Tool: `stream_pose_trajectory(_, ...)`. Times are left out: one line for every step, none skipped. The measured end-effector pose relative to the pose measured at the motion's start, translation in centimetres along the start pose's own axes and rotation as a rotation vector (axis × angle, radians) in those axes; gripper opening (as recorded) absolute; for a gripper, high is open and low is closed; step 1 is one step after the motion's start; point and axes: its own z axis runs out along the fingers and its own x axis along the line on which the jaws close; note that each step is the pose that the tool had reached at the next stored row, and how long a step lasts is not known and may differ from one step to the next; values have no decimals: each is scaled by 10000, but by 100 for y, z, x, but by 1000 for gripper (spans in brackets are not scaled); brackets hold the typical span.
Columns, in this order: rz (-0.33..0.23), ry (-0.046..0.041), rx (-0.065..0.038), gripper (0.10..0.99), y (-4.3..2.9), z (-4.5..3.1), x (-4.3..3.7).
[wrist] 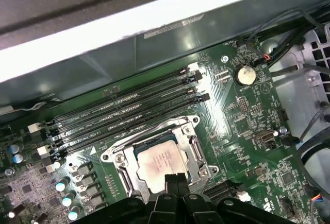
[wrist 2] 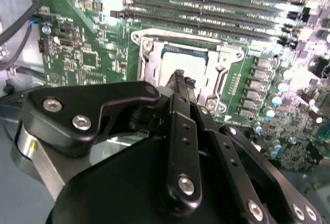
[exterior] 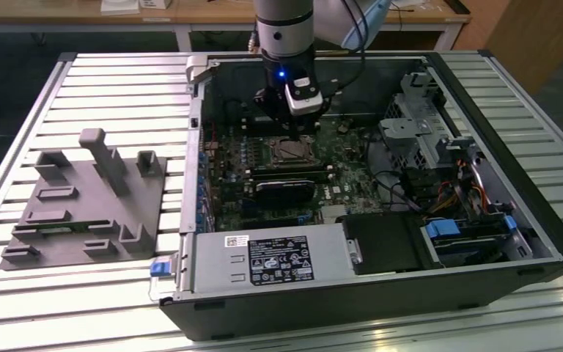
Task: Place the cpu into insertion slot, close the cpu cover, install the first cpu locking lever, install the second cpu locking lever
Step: 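Install the first cpu locking lever, then install the second cpu locking lever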
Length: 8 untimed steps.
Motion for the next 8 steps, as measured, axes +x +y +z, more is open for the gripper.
stream_pose_trajectory(0,0,-1,106,0,0,0)
stream_pose_trajectory(-1,0,1,106,0,-5,-1)
stream_pose_trajectory(0,0,1,106,0,-8,-1)
stream_pose_trajectory(0,0,1,106,0,-8,-1)
stream_pose_trajectory(0,0,1,106,0,-8,-1)
stream_pose_trajectory(0,0,2,106,-1,-9,-1)
stream_pose_trajectory(0,1,3,106,-3,-9,-2)
stream_pose_trajectory(-1,1,4,106,-5,-9,-3)
